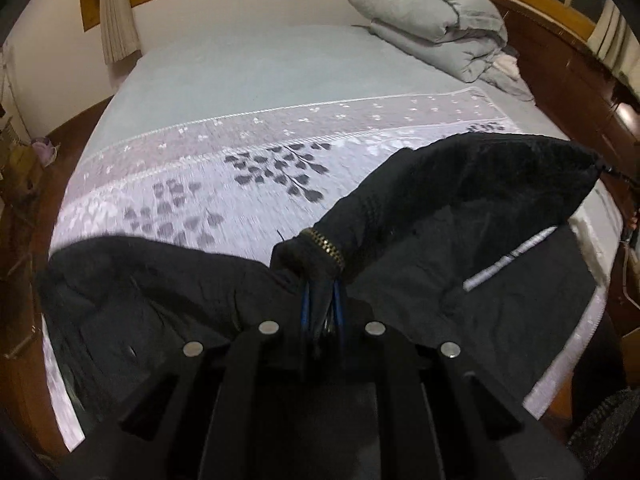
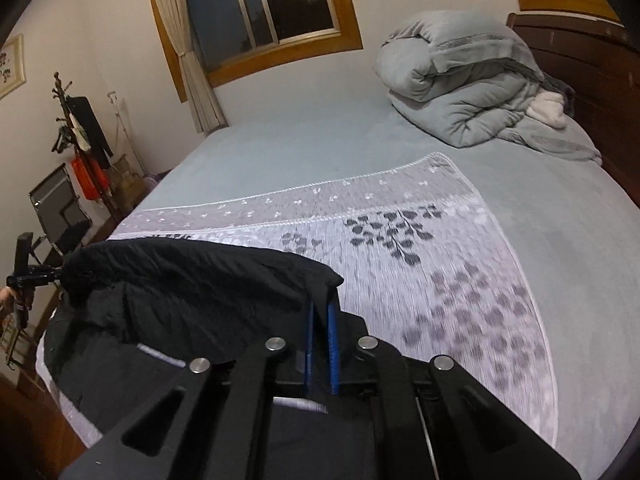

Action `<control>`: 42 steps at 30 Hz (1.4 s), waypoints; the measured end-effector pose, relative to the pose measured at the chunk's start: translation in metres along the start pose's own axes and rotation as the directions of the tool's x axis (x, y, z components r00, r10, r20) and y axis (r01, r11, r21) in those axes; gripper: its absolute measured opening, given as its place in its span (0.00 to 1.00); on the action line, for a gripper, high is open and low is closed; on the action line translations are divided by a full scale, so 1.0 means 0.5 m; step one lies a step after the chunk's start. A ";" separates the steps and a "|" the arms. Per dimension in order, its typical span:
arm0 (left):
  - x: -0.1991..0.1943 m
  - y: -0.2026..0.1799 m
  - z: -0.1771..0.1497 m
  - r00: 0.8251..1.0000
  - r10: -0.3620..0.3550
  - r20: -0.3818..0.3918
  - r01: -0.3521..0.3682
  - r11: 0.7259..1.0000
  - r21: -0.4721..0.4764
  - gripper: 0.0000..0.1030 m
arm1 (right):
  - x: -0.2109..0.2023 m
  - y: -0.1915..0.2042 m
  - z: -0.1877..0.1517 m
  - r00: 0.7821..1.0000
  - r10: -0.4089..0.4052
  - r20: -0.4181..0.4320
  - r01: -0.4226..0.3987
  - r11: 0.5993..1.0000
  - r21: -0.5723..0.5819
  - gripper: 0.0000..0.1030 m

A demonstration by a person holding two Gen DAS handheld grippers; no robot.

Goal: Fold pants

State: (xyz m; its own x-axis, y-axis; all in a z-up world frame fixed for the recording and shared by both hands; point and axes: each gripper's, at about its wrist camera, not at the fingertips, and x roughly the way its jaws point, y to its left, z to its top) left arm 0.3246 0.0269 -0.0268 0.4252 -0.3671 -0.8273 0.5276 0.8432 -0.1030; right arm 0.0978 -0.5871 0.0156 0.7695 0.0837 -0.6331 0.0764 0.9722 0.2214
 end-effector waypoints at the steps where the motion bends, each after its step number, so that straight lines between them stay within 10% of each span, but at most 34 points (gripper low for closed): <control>1: -0.009 -0.006 -0.014 1.000 -0.002 0.002 0.003 1.000 -0.004 0.09 | -0.009 -0.005 -0.008 1.000 0.002 0.000 -0.002 1.000 0.007 0.06; 24: -0.011 -0.094 -0.361 0.992 0.028 -0.126 -0.038 0.996 -0.076 0.14 | -0.059 -0.007 -0.318 0.958 -0.053 -0.282 0.064 0.998 0.027 0.06; 25: -0.006 -0.096 -0.369 0.990 0.034 -0.137 -0.044 0.997 -0.070 0.16 | -0.057 0.000 -0.326 0.952 -0.077 -0.296 0.081 0.997 0.002 0.09; 27: 0.002 -0.102 -0.388 0.987 0.043 -0.157 -0.053 0.997 -0.063 0.21 | -0.059 0.007 -0.342 0.936 -0.150 -0.318 0.144 0.989 -0.044 0.58; 36: -0.041 -0.146 -0.443 0.992 0.020 -0.127 -0.028 0.998 -0.063 0.69 | -0.175 0.006 -0.355 0.888 -0.337 -0.312 0.343 0.939 -0.037 0.63; 39: -0.059 -0.172 -0.436 0.996 0.003 -0.089 -0.013 0.994 -0.113 0.85 | -0.222 0.049 -0.344 0.938 -0.235 -0.254 0.257 0.965 0.054 0.70; 42: -0.074 -0.222 -0.409 0.998 -0.054 0.015 0.056 0.983 -0.172 0.88 | -0.195 0.128 -0.340 0.977 0.068 -0.205 -0.026 0.980 0.199 0.73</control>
State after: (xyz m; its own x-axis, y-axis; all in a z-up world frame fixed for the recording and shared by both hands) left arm 0.0999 0.0270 -0.0975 0.4067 -0.4183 -0.8122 0.4164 0.8762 -0.2427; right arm -0.0800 -0.4957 -0.0346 0.6269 0.1922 -0.7550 0.1812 0.9065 0.3812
